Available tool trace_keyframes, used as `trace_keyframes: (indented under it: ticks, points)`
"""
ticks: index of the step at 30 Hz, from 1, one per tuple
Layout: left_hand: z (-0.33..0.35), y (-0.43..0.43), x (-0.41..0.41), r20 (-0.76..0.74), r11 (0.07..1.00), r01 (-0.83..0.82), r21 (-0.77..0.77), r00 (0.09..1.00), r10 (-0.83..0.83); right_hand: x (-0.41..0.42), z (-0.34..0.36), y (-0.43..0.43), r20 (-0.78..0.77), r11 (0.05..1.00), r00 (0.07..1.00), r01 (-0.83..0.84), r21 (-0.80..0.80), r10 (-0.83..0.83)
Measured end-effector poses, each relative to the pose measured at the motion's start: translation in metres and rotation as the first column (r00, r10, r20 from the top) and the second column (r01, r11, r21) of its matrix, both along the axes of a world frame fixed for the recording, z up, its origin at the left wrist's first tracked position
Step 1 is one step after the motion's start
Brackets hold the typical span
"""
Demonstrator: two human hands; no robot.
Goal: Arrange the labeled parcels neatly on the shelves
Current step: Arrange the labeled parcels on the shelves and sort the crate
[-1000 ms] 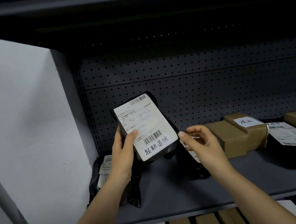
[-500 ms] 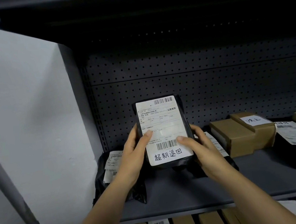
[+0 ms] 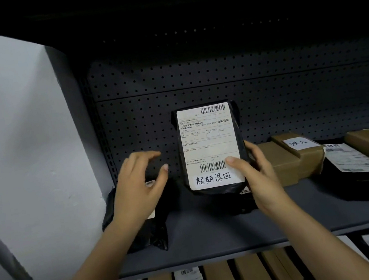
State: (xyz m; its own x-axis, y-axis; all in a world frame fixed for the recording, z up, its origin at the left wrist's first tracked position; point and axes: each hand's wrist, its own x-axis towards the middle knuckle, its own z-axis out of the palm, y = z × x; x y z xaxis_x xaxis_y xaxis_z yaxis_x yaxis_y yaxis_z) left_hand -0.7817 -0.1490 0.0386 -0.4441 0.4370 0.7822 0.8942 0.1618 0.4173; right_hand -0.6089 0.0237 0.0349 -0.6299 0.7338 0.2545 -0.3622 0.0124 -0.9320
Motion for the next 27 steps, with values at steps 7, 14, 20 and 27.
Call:
trace_keyframes:
  ticks: [7,14,20,27]
  points:
    - [0.000,0.014,0.004,-0.265,0.991,0.047,-0.121,0.961,-0.078,0.036,-0.010,-0.009,0.020,0.990,0.990,0.139,-0.015,-0.139]
    - [-0.021,0.021,0.038,-0.335,0.944,0.266,-0.197,0.886,-0.319,0.095,-0.032,-0.058,0.037,0.922,0.923,0.384,-0.043,-0.383]
    - [-0.041,0.025,0.094,-0.317,0.833,0.500,-0.237,0.771,-0.552,0.167,-0.061,-0.106,0.100,0.803,0.807,0.589,-0.088,-0.581]
    - [-0.064,0.037,0.186,-0.295,0.669,0.687,-0.284,0.601,-0.743,0.258,-0.082,-0.159,0.131,0.632,0.643,0.766,-0.119,-0.755]
